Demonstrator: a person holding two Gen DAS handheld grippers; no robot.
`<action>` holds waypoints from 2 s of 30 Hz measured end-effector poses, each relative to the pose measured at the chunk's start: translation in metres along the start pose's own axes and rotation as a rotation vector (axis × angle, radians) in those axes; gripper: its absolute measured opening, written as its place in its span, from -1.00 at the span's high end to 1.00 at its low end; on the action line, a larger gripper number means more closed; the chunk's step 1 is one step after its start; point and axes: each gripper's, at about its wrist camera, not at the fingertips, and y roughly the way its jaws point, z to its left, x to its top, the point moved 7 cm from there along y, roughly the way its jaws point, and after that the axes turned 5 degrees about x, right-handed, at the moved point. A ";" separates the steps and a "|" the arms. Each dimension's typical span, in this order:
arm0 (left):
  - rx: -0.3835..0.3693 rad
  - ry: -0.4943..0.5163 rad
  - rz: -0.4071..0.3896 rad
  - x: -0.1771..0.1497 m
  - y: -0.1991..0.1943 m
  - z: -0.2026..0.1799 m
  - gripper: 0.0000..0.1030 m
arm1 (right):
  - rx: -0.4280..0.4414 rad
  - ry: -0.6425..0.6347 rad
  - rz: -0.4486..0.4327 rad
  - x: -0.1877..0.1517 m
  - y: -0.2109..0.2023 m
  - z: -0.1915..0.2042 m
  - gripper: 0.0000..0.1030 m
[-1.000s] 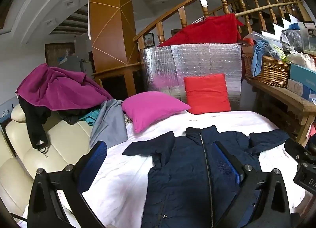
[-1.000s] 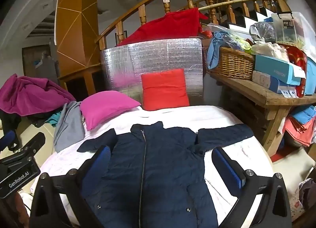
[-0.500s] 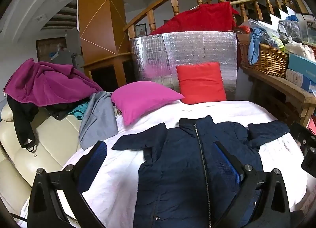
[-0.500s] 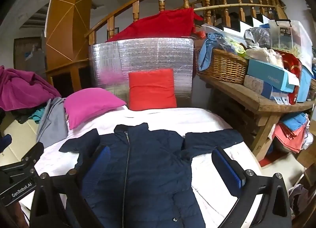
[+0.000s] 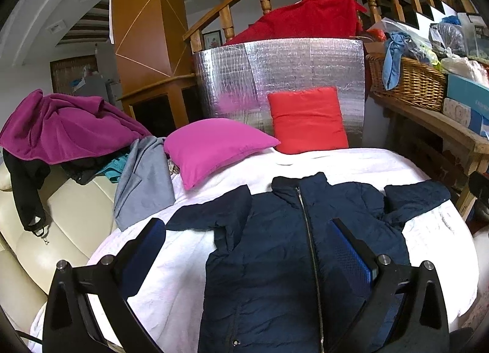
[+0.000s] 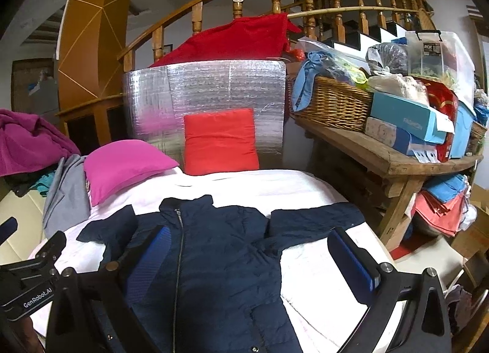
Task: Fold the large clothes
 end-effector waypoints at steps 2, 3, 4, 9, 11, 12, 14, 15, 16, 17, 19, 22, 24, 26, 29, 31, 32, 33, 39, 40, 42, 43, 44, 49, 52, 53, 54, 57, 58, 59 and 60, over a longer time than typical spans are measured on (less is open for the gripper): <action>-0.006 -0.001 0.013 -0.001 0.010 -0.002 -1.00 | -0.004 0.001 0.005 0.000 0.005 -0.003 -1.00; -0.008 -0.004 0.023 -0.002 0.016 -0.003 -1.00 | -0.005 0.004 0.009 0.000 0.009 -0.005 -1.00; -0.013 -0.008 0.033 -0.004 0.023 -0.005 -1.00 | -0.009 0.006 0.013 0.000 0.013 -0.007 -1.00; -0.037 -0.031 0.159 -0.035 0.089 -0.016 -1.00 | 0.002 0.029 0.057 -0.007 0.049 -0.023 -1.00; -0.039 -0.039 0.234 -0.056 0.124 -0.019 -1.00 | 0.033 0.061 0.089 -0.013 0.072 -0.040 -1.00; -0.033 -0.045 0.296 -0.073 0.151 -0.019 -1.00 | 0.053 0.083 0.110 -0.019 0.085 -0.051 -1.00; -0.001 -0.046 0.383 -0.100 0.189 -0.021 -1.00 | 0.093 0.144 0.163 -0.030 0.117 -0.082 -1.00; 0.020 -0.046 0.412 -0.110 0.206 -0.021 -1.00 | 0.110 0.178 0.185 -0.036 0.133 -0.101 -1.00; 0.041 -0.049 0.430 -0.117 0.220 -0.021 -1.00 | 0.125 0.213 0.215 -0.042 0.151 -0.121 -1.00; 0.056 -0.056 0.443 -0.123 0.233 -0.020 -1.00 | 0.123 0.255 0.239 -0.049 0.168 -0.145 -1.00; 0.073 -0.074 0.469 -0.130 0.255 -0.021 -1.00 | 0.111 0.347 0.269 -0.061 0.203 -0.193 -1.00; 0.091 -0.074 0.504 -0.139 0.278 -0.018 -1.00 | 0.113 0.484 0.316 -0.077 0.253 -0.256 -0.96; 0.094 -0.066 0.536 -0.146 0.288 -0.020 -1.00 | 0.088 0.565 0.340 -0.086 0.284 -0.289 -0.85; 0.082 -0.057 0.574 -0.153 0.295 -0.022 -1.00 | 0.085 0.649 0.353 -0.096 0.314 -0.313 -0.64; 0.061 -0.075 0.581 -0.159 0.302 -0.024 -1.00 | 0.060 0.769 0.375 -0.111 0.353 -0.344 -0.37; 0.048 -0.076 0.580 -0.161 0.302 -0.026 -1.00 | 0.013 0.823 0.388 -0.117 0.378 -0.360 -0.23; 0.044 -0.079 0.580 -0.163 0.302 -0.027 -1.00 | -0.014 0.846 0.391 -0.121 0.385 -0.368 -0.22; 0.042 -0.082 0.571 -0.164 0.301 -0.028 -1.00 | -0.031 0.870 0.391 -0.124 0.392 -0.376 -0.22; 0.016 -0.108 0.541 -0.172 0.300 -0.026 -1.00 | -0.091 0.863 0.371 -0.121 0.420 -0.390 0.29; 0.013 -0.110 0.540 -0.173 0.305 -0.022 -1.00 | -0.095 0.871 0.362 -0.121 0.421 -0.391 0.54; 0.004 -0.098 0.551 -0.174 0.304 -0.022 -1.00 | -0.053 0.911 0.310 -0.116 0.421 -0.392 0.78; -0.001 -0.097 0.558 -0.174 0.303 -0.018 -1.00 | -0.044 0.915 0.292 -0.112 0.418 -0.387 0.84; -0.006 -0.094 0.567 -0.172 0.303 -0.017 -1.00 | -0.030 0.884 0.258 -0.099 0.410 -0.382 0.85; 0.074 -0.131 0.419 -0.133 0.279 0.018 -1.00 | 0.053 0.662 0.111 -0.027 0.355 -0.320 0.86; 0.128 -0.215 0.327 -0.117 0.261 0.051 -1.00 | 0.143 0.536 0.032 0.020 0.311 -0.255 0.86; 0.151 -0.236 0.310 -0.114 0.255 0.063 -1.00 | 0.192 0.501 0.016 0.034 0.297 -0.226 0.86; 0.171 -0.254 0.298 -0.114 0.251 0.074 -1.00 | 0.228 0.473 0.009 0.042 0.288 -0.202 0.86; 0.218 -0.268 0.267 -0.117 0.239 0.100 -1.00 | 0.373 0.380 0.017 0.060 0.256 -0.105 0.86; 0.233 -0.271 0.257 -0.118 0.235 0.107 -1.00 | 0.421 0.370 0.034 0.059 0.252 -0.076 0.86; 0.240 -0.280 0.253 -0.119 0.234 0.115 -1.00 | 0.461 0.369 0.053 0.056 0.250 -0.051 0.86; 0.236 -0.300 0.255 -0.120 0.232 0.123 -1.00 | 0.505 0.372 0.077 0.049 0.245 -0.027 0.86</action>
